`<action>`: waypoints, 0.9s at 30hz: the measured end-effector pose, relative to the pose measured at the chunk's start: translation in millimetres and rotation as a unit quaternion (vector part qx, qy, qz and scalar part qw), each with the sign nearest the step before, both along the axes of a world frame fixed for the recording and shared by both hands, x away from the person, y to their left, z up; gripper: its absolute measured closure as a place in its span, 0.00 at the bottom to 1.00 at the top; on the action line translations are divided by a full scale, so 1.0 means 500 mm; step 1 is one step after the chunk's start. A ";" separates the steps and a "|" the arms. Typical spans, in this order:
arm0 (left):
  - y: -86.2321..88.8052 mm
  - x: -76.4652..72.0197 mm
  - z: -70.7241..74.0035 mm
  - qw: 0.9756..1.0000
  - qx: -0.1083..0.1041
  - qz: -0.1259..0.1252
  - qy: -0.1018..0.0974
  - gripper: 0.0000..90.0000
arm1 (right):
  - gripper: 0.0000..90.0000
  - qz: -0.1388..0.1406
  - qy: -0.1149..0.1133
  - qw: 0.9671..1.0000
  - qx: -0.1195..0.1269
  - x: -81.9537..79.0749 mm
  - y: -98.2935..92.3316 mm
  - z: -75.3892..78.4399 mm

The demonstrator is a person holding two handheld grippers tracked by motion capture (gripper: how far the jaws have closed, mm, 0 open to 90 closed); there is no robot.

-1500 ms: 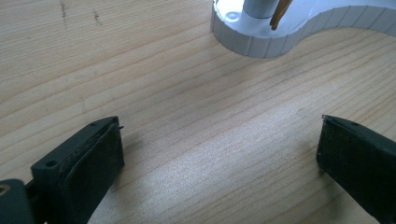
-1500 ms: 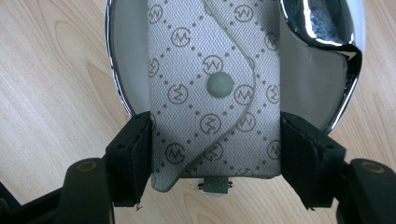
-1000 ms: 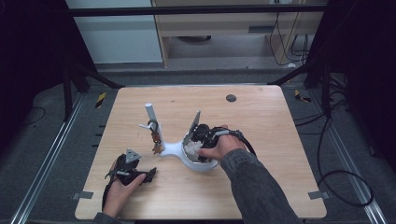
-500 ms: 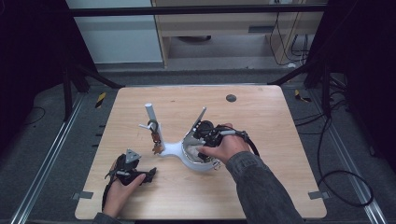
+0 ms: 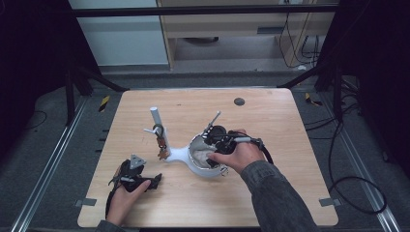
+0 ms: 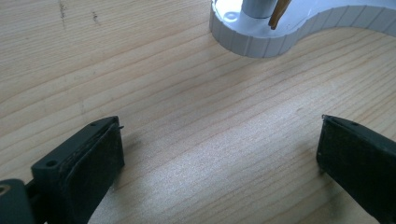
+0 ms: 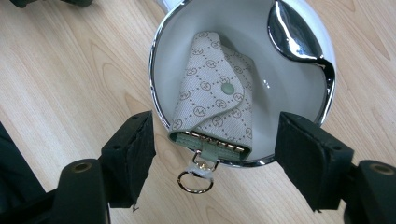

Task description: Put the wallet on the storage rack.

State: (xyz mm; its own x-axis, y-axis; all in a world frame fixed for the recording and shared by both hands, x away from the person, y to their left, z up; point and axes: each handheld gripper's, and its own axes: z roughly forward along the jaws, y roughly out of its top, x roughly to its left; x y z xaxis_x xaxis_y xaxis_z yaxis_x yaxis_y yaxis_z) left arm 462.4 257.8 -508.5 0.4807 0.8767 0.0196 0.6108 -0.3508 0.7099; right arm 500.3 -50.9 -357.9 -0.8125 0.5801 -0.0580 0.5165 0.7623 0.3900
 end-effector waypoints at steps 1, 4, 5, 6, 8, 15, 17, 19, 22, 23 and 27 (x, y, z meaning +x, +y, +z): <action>0.000 0.000 0.000 1.000 0.000 0.000 0.000 0.00 | 0.32 0.000 0.000 1.000 0.000 0.000 0.000 0.000; 0.000 0.000 -0.001 1.000 -0.002 0.000 -0.002 0.00 | 0.31 -0.002 -0.001 1.000 0.000 -0.004 -0.006 -0.002; 0.000 0.000 -0.001 1.000 -0.002 0.000 -0.002 0.00 | 0.31 -0.003 -0.003 1.000 0.002 -0.005 -0.008 -0.002; 0.000 0.000 -0.001 1.000 -0.002 0.000 -0.002 0.00 | 0.30 -0.003 -0.003 1.000 0.003 -0.007 -0.010 -0.001; 0.000 0.000 0.000 1.000 -0.001 0.000 -0.001 0.00 | 0.30 -0.004 -0.003 1.000 0.007 -0.010 -0.015 0.002; 0.000 0.000 -0.001 1.000 0.000 0.001 -0.002 0.00 | 0.28 -0.016 -0.009 1.000 0.022 -0.016 -0.036 0.011; 0.000 0.000 -0.001 1.000 0.000 0.001 -0.002 0.00 | 0.28 -0.018 -0.010 0.999 0.027 -0.016 -0.042 0.013; 0.000 0.000 -0.001 1.000 0.000 0.001 -0.002 0.00 | 0.28 -0.021 -0.012 0.999 0.033 -0.017 -0.047 0.016; 0.000 0.000 -0.001 1.000 -0.001 0.000 -0.002 0.00 | 0.27 -0.022 -0.015 0.999 0.036 -0.017 -0.052 0.018; 0.000 0.000 -0.001 1.000 0.000 0.000 -0.002 0.00 | 0.26 -0.024 -0.017 0.999 0.040 -0.016 -0.057 0.020; 0.000 0.000 -0.001 1.000 -0.001 0.000 -0.001 0.00 | 0.21 -0.028 -0.021 0.998 0.046 -0.016 -0.065 0.022</action>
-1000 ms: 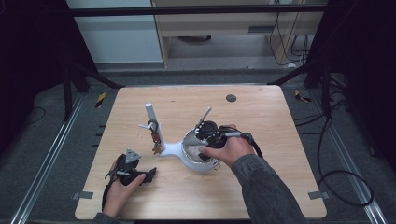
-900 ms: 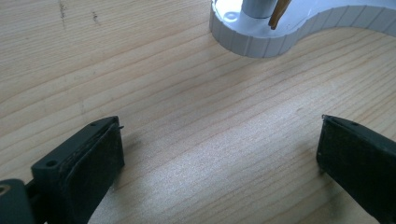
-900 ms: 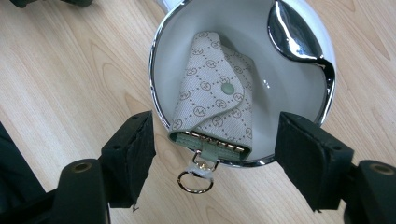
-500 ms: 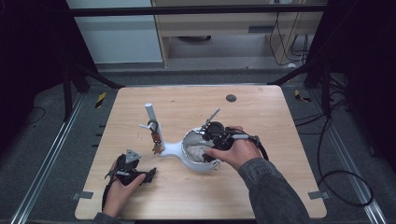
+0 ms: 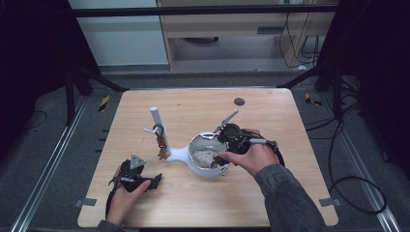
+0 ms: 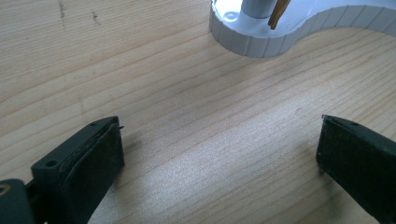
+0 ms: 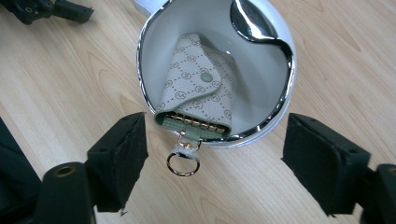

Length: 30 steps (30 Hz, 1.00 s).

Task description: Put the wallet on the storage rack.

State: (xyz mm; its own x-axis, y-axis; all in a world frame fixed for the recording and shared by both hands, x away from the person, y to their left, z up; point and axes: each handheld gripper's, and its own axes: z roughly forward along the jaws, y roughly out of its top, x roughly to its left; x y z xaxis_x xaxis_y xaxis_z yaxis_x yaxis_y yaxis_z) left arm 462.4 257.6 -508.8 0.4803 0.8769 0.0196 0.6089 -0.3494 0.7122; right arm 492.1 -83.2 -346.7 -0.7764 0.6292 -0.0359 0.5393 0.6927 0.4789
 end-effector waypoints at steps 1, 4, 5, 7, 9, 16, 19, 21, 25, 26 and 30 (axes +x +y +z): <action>0.000 0.000 0.000 1.000 0.000 0.000 0.000 0.00 | 0.19 0.000 -0.003 1.000 0.002 -0.001 -0.003 0.001; 0.000 0.000 0.000 1.000 0.000 0.001 0.000 0.00 | 0.12 -0.004 -0.022 1.000 0.016 -0.002 -0.017 0.003; -0.001 0.000 0.000 1.000 0.001 0.003 0.000 0.00 | 0.11 -0.004 -0.027 0.999 0.019 -0.002 -0.021 0.003; -0.001 0.000 0.000 1.000 0.001 0.003 -0.001 0.00 | 0.10 -0.010 -0.049 0.998 0.028 -0.004 -0.032 0.004; -0.001 0.000 0.000 1.000 0.000 0.002 0.000 0.00 | 0.08 -0.014 -0.060 0.997 0.038 -0.004 -0.039 0.004; 0.001 -0.002 0.000 1.000 0.002 -0.002 0.001 0.00 | 0.06 -0.018 -0.078 0.994 0.070 0.002 -0.076 0.004; 0.001 -0.002 0.000 1.000 0.001 -0.002 0.000 0.00 | 0.09 -0.022 -0.082 0.994 0.075 0.002 -0.094 0.003; 0.001 -0.002 0.000 1.000 0.001 -0.002 0.000 0.00 | 0.10 -0.027 -0.085 0.993 0.075 0.000 -0.101 0.002; 0.001 -0.002 0.000 1.000 0.001 -0.002 0.001 0.00 | 0.11 -0.031 -0.096 0.992 0.080 -0.002 -0.119 0.000; 0.002 -0.002 0.000 1.000 0.001 -0.002 0.001 0.00 | 0.11 -0.030 -0.100 0.991 0.083 -0.002 -0.123 0.000; 0.002 -0.002 0.000 1.000 0.002 -0.003 0.001 0.00 | 0.11 -0.034 -0.112 0.989 0.090 0.001 -0.136 -0.003</action>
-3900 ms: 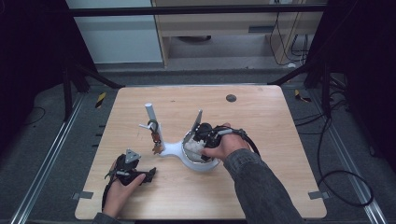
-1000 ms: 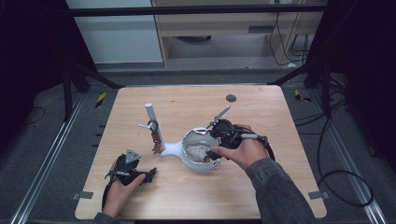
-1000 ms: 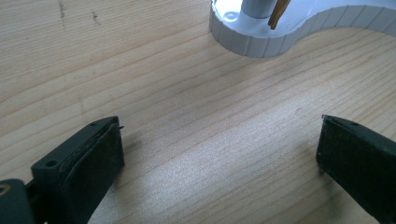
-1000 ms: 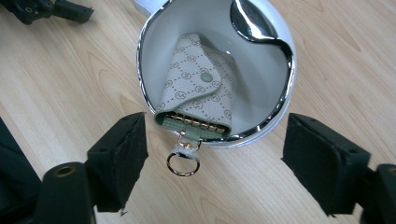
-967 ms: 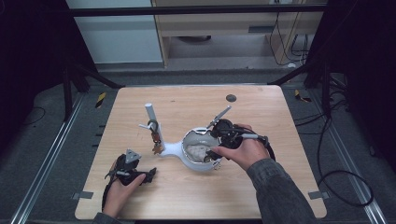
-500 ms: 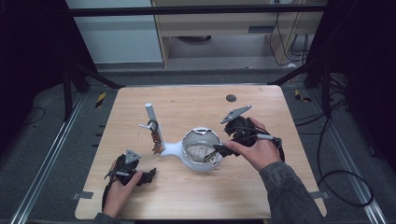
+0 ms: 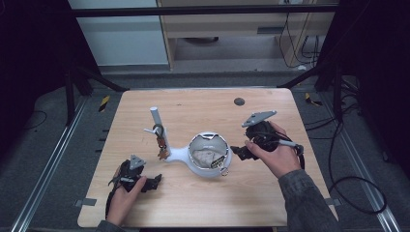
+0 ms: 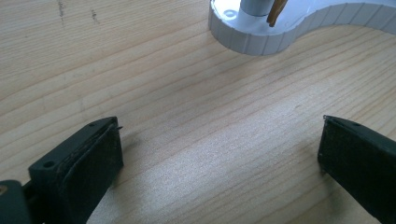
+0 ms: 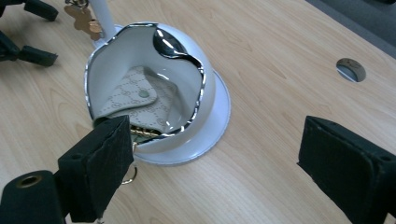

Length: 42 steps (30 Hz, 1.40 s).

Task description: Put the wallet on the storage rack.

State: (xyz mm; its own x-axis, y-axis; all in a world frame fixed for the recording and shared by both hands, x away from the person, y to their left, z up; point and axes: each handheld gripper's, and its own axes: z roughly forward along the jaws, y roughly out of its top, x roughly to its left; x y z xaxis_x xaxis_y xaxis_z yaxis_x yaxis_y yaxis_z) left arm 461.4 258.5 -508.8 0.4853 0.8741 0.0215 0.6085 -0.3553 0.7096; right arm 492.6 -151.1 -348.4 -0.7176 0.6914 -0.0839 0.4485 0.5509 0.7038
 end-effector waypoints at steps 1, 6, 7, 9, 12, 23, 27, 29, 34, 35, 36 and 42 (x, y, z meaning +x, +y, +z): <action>0.000 0.000 0.000 1.000 -0.001 0.001 0.000 0.00 | 0.11 -0.003 -0.004 1.000 -0.001 0.002 -0.009 -0.002; 0.000 -0.001 0.000 1.000 -0.001 0.000 0.001 0.00 | 0.10 -0.025 -0.018 1.000 0.002 0.008 -0.029 -0.001; 0.000 -0.001 0.000 1.000 -0.001 0.000 0.001 0.00 | 0.10 -0.030 -0.024 0.999 0.002 0.007 -0.033 0.000; 0.000 0.001 0.000 1.000 0.001 -0.002 0.000 0.00 | 0.09 -0.037 -0.030 0.999 0.008 0.004 -0.042 -0.001; 0.001 0.001 0.000 1.000 0.001 -0.002 0.000 0.00 | 0.09 -0.047 -0.030 0.998 0.014 0.002 -0.051 -0.004; 0.000 -0.001 0.000 1.000 0.000 -0.001 0.001 0.00 | 0.08 -0.081 -0.029 0.996 0.032 -0.024 -0.109 -0.033; 0.000 -0.001 0.000 1.000 -0.001 -0.001 0.000 0.00 | 0.08 -0.089 -0.030 0.995 0.037 -0.031 -0.126 -0.047; 0.000 -0.001 0.000 1.000 -0.001 -0.001 0.000 0.00 | 0.08 -0.092 -0.026 0.995 0.036 -0.033 -0.131 -0.054; 0.000 -0.001 0.000 1.000 -0.001 -0.001 0.000 0.00 | 0.08 -0.102 -0.017 0.994 0.032 -0.032 -0.144 -0.074; 0.000 -0.001 0.000 1.000 -0.001 -0.001 0.000 0.00 | 0.08 -0.104 -0.018 0.994 0.033 -0.031 -0.147 -0.080; 0.000 -0.001 0.000 1.000 -0.001 -0.001 0.000 0.00 | 0.08 -0.107 -0.015 0.994 0.033 -0.031 -0.150 -0.084; 0.000 -0.001 0.000 1.000 -0.001 -0.001 0.000 0.00 | 0.09 -0.120 -0.009 0.992 0.034 -0.025 -0.168 -0.109</action>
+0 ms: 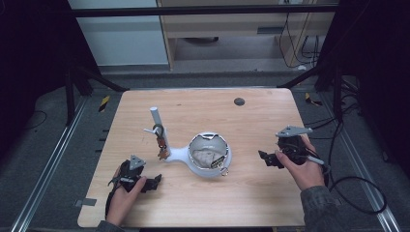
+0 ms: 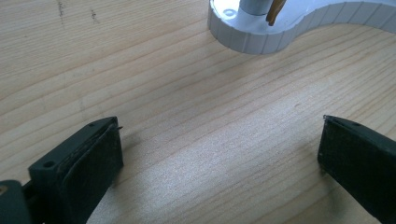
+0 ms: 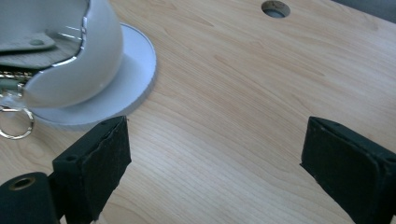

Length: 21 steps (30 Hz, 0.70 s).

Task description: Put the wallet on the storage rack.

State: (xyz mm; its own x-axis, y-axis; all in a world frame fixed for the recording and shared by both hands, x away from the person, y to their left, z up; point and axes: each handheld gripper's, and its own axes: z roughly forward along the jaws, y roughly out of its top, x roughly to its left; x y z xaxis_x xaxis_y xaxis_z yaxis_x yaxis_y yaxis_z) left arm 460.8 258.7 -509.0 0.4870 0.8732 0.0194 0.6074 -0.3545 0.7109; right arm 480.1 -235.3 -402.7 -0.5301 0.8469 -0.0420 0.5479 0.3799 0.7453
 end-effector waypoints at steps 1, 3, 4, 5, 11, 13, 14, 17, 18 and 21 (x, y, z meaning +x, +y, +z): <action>0.000 0.000 0.000 1.000 0.000 0.000 0.000 0.00 | 0.09 -0.001 0.001 1.000 0.000 0.002 -0.003 -0.004; 0.000 0.000 0.000 1.000 0.000 0.000 0.000 0.00 | 0.09 -0.007 0.005 1.000 -0.001 0.005 -0.012 -0.013; 0.000 0.000 0.000 1.000 0.000 0.000 0.000 0.00 | 0.09 -0.015 0.008 1.000 0.001 0.008 -0.019 -0.021; 0.000 0.000 0.000 1.000 0.000 0.000 0.000 0.00 | 0.09 -0.015 0.008 1.000 0.001 0.008 -0.019 -0.021; 0.000 0.000 0.000 1.000 0.000 0.000 0.000 0.00 | 0.09 -0.030 0.018 0.999 0.004 0.013 -0.036 -0.044; 0.000 0.000 0.000 1.000 0.000 0.000 0.000 0.00 | 0.10 -0.035 0.021 0.999 0.007 0.015 -0.040 -0.054; 0.000 0.000 0.000 1.000 0.000 0.000 0.000 0.00 | 0.10 -0.036 0.024 0.999 0.007 0.016 -0.041 -0.059; 0.000 0.000 0.000 1.000 0.000 0.000 0.000 0.00 | 0.10 -0.040 0.025 0.999 0.007 0.017 -0.044 -0.070; 0.000 0.000 0.000 1.000 0.000 0.000 0.000 0.00 | 0.10 -0.042 0.030 0.999 0.012 0.018 -0.044 -0.079; 0.000 0.000 0.000 1.000 0.000 0.000 0.000 0.00 | 0.10 -0.043 0.035 0.998 0.010 0.018 -0.044 -0.092</action>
